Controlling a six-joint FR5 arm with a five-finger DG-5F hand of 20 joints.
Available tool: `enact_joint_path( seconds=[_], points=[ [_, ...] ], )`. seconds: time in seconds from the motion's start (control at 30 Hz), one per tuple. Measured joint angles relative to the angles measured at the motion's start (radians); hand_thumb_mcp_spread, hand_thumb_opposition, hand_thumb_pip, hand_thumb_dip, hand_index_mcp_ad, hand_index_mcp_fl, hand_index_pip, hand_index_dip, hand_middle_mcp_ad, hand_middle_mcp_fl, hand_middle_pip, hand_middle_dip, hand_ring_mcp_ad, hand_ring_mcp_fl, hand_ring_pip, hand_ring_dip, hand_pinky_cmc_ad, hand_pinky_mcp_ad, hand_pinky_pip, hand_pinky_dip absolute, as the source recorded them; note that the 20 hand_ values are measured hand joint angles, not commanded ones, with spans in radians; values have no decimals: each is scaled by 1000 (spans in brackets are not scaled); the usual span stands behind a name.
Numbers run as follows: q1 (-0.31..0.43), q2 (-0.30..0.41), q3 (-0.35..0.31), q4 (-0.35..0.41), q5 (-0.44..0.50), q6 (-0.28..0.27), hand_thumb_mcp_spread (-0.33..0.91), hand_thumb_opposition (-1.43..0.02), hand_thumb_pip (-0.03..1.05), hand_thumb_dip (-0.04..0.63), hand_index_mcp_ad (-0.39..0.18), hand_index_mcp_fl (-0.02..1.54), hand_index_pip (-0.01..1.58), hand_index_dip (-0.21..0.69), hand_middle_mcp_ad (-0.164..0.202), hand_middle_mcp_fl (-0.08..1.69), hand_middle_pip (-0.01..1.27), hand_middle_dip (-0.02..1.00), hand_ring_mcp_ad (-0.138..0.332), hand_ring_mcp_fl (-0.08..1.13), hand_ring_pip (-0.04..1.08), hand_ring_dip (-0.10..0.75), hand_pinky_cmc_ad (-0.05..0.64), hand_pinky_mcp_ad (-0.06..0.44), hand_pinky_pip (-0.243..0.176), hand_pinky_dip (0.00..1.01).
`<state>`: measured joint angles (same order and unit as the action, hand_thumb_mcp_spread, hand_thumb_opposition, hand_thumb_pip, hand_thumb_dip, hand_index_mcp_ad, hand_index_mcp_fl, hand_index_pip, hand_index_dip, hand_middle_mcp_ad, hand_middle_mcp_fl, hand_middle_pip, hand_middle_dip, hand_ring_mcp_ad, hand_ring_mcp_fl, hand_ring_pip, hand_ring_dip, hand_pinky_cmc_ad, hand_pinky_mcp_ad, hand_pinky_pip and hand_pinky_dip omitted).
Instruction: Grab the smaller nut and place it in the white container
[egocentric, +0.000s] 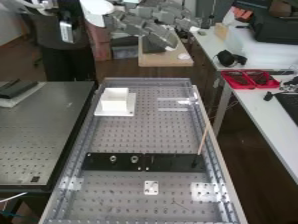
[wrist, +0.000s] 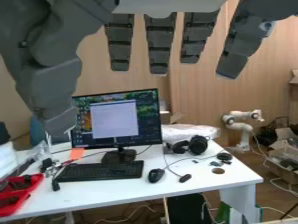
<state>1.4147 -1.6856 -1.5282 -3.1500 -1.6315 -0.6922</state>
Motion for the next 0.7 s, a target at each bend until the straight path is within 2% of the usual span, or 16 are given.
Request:
enact_joint_path(
  seconds=[0.6,0.7],
  points=[
    [-40,6,-10,-13,-102,-24,272,-731,667,159,-127,120,141,185,66,122,108,239,126,0,89,127,346,297,-26,295],
    [-44,3,-8,-11,-113,-26,272,-731,667,159,-127,134,131,182,66,122,108,239,126,0,89,127,365,297,-30,295]
  ],
)
